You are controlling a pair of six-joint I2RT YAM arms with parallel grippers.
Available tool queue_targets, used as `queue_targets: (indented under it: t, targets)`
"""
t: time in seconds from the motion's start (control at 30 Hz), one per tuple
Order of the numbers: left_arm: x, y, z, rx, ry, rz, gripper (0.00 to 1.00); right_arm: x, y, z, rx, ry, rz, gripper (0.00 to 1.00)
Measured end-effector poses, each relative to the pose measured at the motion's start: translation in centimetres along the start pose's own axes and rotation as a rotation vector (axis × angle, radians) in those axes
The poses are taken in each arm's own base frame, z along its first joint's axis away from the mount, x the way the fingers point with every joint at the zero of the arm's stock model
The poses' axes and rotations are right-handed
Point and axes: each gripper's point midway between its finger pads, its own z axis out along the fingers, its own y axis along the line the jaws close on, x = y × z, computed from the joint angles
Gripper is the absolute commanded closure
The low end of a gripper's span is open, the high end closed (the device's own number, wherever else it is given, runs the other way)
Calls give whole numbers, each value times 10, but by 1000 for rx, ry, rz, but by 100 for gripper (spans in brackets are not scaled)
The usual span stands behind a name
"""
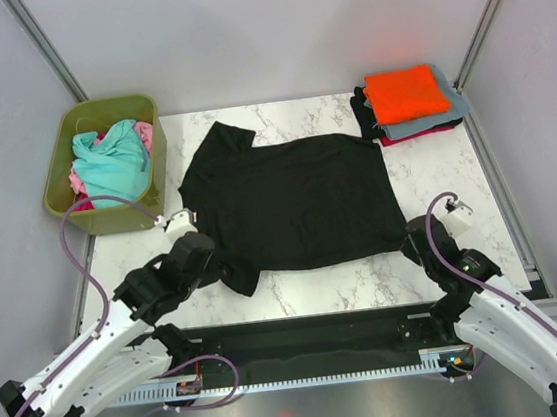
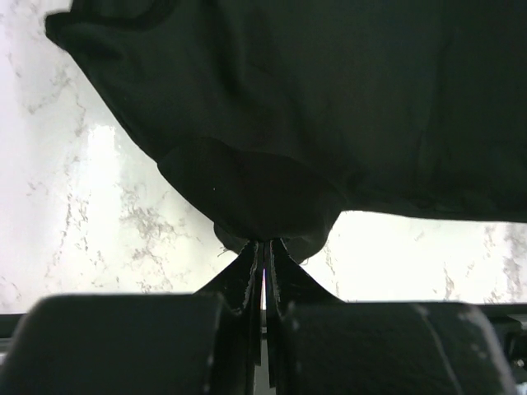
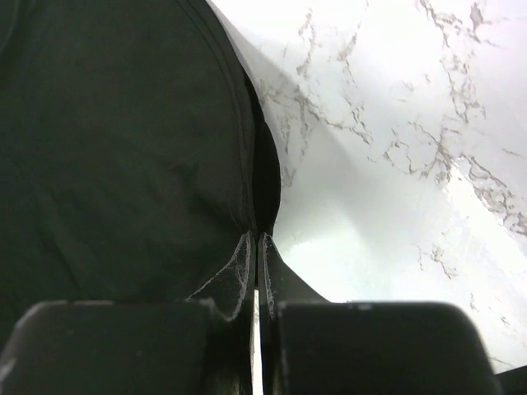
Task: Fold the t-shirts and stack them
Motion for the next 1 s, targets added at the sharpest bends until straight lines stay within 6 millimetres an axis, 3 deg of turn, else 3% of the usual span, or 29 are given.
queue_targets:
  t: [0.2,0.37,0.53,0.77,1.0]
  targets:
    - [-21,-2,14,-62,6,30,98,-15,18,4,16,-28,-43,100]
    - [-55,3,27,-90,-5,5,98,-38,48,9,7,-80,-75,100]
    - [-84,-4,50,-92,17,29,98,-57,76,27,5,-113,-85,100]
    - [-106,-11,92,-90,92,55,98,-59,81,71,73,-91,-120,100]
    - [-113,-5,123,-106,151,39,98,-72,88,95,90,-101,-106,100]
